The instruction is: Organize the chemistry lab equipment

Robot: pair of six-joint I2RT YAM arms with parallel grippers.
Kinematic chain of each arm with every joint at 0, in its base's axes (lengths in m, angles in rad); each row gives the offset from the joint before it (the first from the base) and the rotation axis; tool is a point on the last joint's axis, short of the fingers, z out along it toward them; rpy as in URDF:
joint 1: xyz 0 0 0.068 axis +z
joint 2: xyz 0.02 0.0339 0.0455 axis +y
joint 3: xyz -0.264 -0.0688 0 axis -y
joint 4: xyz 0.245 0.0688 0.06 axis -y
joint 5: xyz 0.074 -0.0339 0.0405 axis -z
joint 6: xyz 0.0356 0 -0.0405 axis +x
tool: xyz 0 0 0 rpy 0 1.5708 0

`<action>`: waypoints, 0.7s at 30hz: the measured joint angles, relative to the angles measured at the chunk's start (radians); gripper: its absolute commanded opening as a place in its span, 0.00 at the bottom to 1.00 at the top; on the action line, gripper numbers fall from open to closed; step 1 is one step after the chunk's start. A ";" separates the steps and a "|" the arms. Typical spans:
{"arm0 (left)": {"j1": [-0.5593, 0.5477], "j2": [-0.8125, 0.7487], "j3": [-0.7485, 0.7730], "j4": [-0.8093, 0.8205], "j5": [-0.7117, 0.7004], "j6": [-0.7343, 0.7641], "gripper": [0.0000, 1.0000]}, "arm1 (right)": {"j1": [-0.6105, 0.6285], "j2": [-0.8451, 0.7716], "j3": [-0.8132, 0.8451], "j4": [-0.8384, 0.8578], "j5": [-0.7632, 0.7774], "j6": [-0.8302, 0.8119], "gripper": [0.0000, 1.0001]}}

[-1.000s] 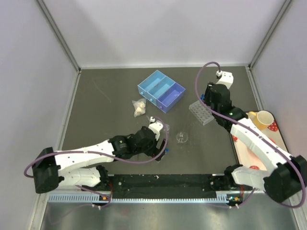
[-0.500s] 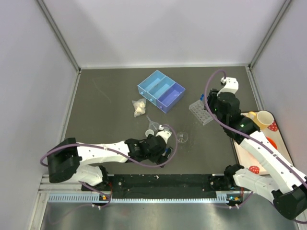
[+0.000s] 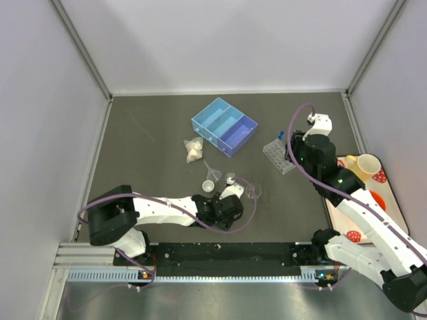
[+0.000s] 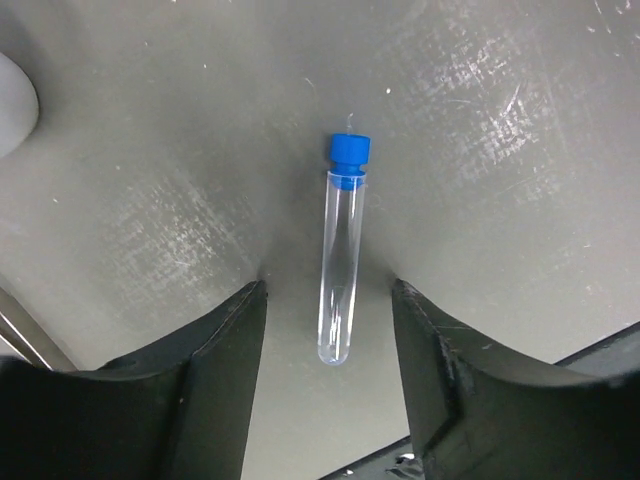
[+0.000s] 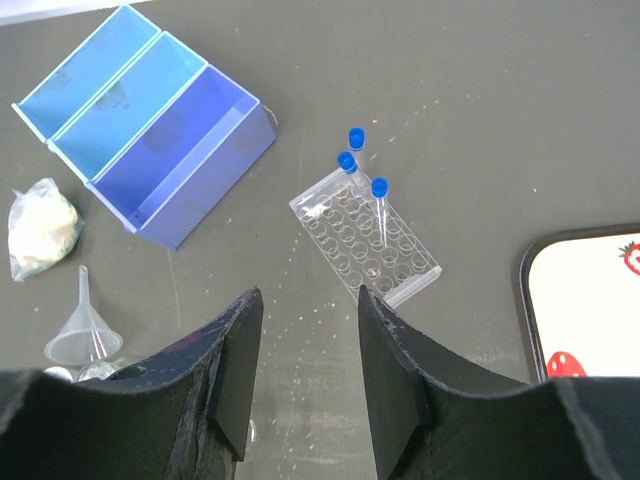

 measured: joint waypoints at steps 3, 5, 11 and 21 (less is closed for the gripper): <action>-0.008 0.011 0.012 -0.006 -0.008 -0.014 0.47 | 0.001 -0.011 -0.003 -0.006 0.000 0.000 0.43; -0.019 0.011 0.014 -0.015 -0.013 -0.020 0.37 | 0.001 -0.018 -0.009 -0.010 -0.002 0.000 0.42; -0.039 0.013 0.016 -0.029 -0.034 -0.042 0.04 | 0.001 -0.021 -0.013 -0.012 -0.017 0.001 0.41; -0.060 -0.054 0.024 -0.138 -0.039 -0.049 0.00 | 0.002 -0.042 -0.014 -0.037 -0.052 0.001 0.42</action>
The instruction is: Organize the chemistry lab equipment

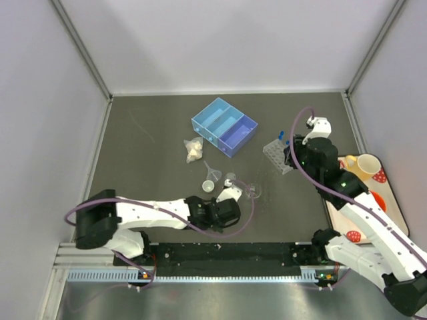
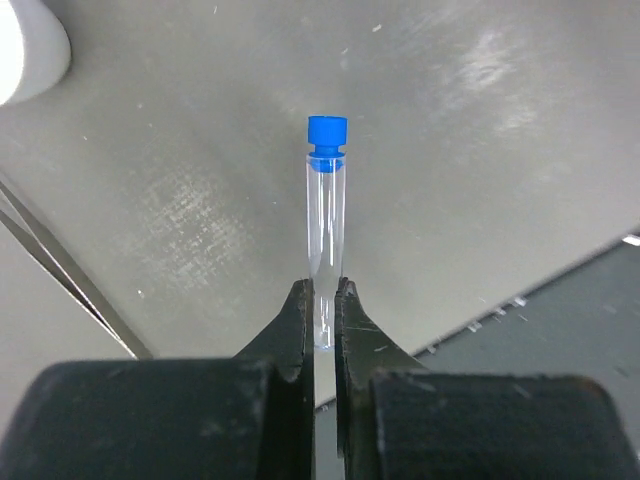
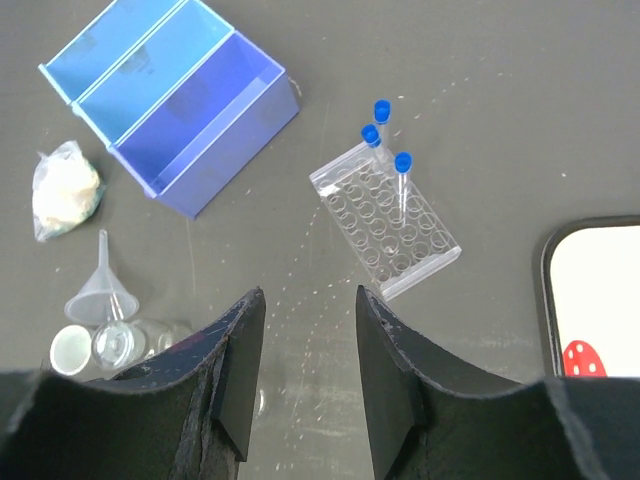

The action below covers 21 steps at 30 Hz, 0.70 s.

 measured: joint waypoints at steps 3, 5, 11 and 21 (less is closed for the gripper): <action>0.000 -0.106 0.019 -0.031 0.047 0.031 0.00 | 0.000 -0.007 0.002 -0.024 -0.055 0.000 0.42; 0.000 -0.174 0.048 -0.038 0.090 0.057 0.00 | 0.000 -0.021 0.002 -0.038 -0.111 0.001 0.41; 0.010 -0.323 0.113 -0.009 0.255 0.137 0.00 | 0.001 -0.111 0.002 -0.043 -0.332 0.000 0.42; 0.106 -0.447 0.116 0.156 0.607 0.203 0.00 | 0.005 -0.219 0.002 -0.027 -0.759 0.029 0.45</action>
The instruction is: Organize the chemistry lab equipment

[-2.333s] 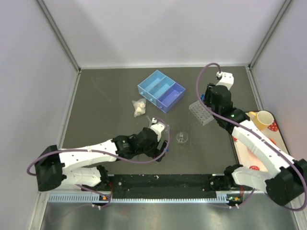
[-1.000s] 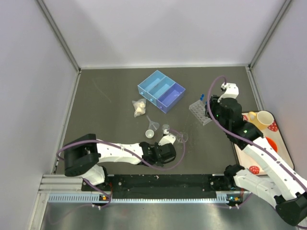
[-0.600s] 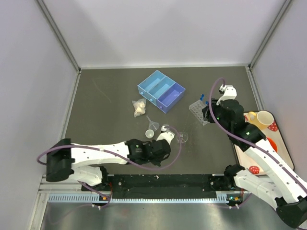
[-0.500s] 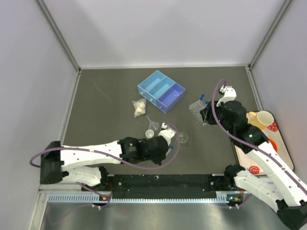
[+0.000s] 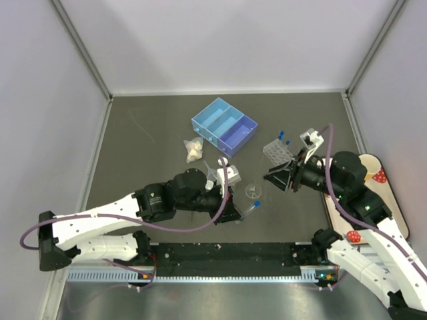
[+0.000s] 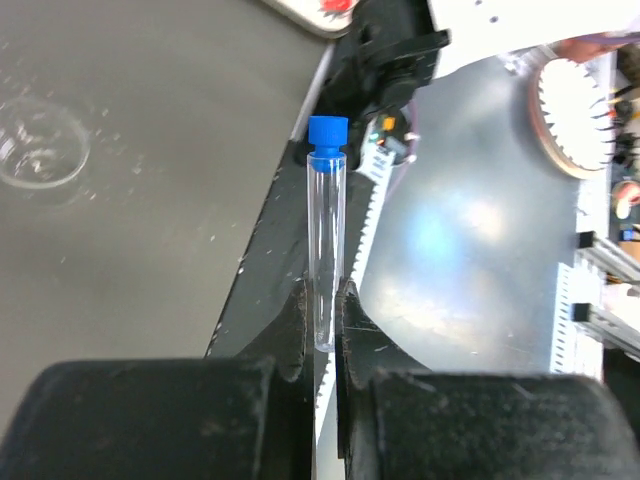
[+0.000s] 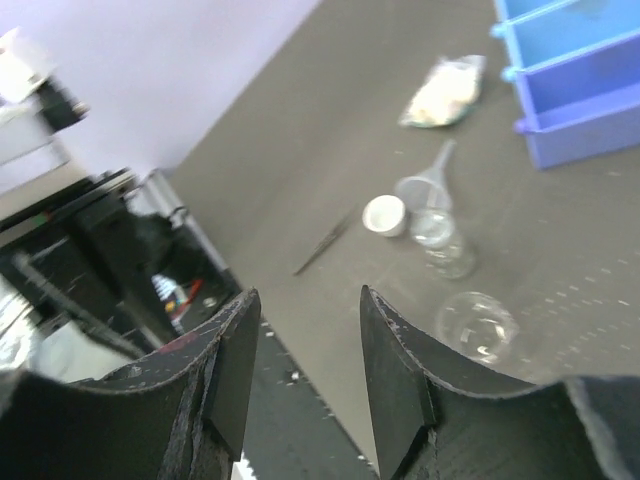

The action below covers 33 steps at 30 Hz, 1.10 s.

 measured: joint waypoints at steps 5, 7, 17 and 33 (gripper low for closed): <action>0.051 -0.035 -0.014 0.105 0.154 -0.002 0.00 | 0.000 -0.039 -0.023 0.071 -0.187 0.056 0.47; 0.061 -0.047 -0.021 0.138 0.196 -0.005 0.00 | 0.000 -0.050 -0.040 0.099 -0.252 0.083 0.48; 0.108 -0.053 -0.035 0.244 0.345 -0.019 0.00 | 0.000 -0.070 -0.118 0.269 -0.446 0.225 0.49; 0.171 -0.030 -0.035 0.288 0.422 -0.023 0.00 | 0.046 -0.110 -0.171 0.383 -0.504 0.330 0.49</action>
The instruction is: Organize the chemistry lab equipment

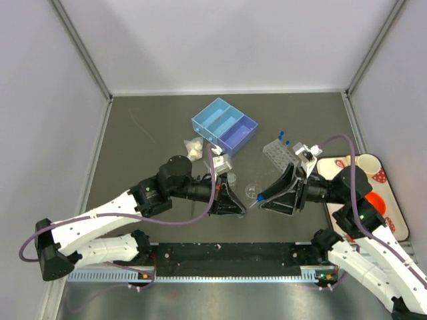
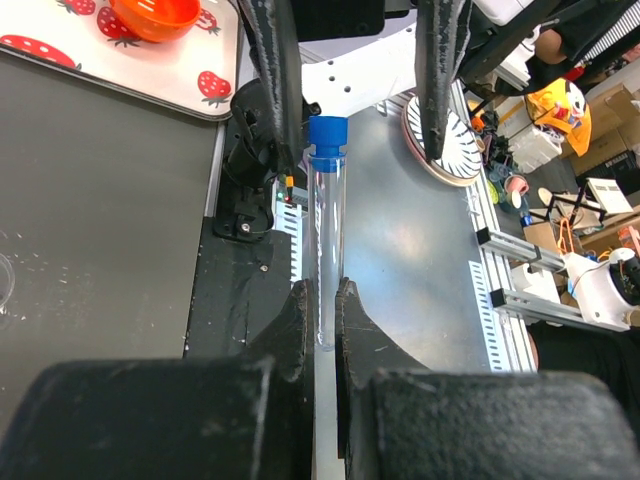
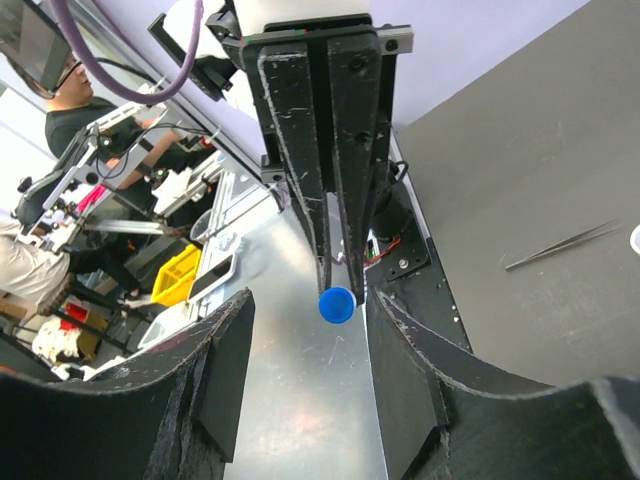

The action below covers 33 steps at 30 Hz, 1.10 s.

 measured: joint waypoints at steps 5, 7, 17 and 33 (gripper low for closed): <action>0.005 0.001 0.000 0.000 0.006 0.000 0.00 | 0.028 0.001 0.000 0.014 0.014 0.000 0.43; 0.005 0.001 0.000 0.002 0.010 0.000 0.00 | 0.036 0.003 0.000 0.015 0.021 0.000 0.41; 0.008 0.001 0.000 0.007 0.025 0.000 0.00 | 0.105 0.042 0.000 0.029 0.076 -0.016 0.25; 0.021 -0.019 0.003 -0.032 -0.028 0.013 0.99 | 0.158 0.067 0.003 -0.024 0.191 -0.084 0.00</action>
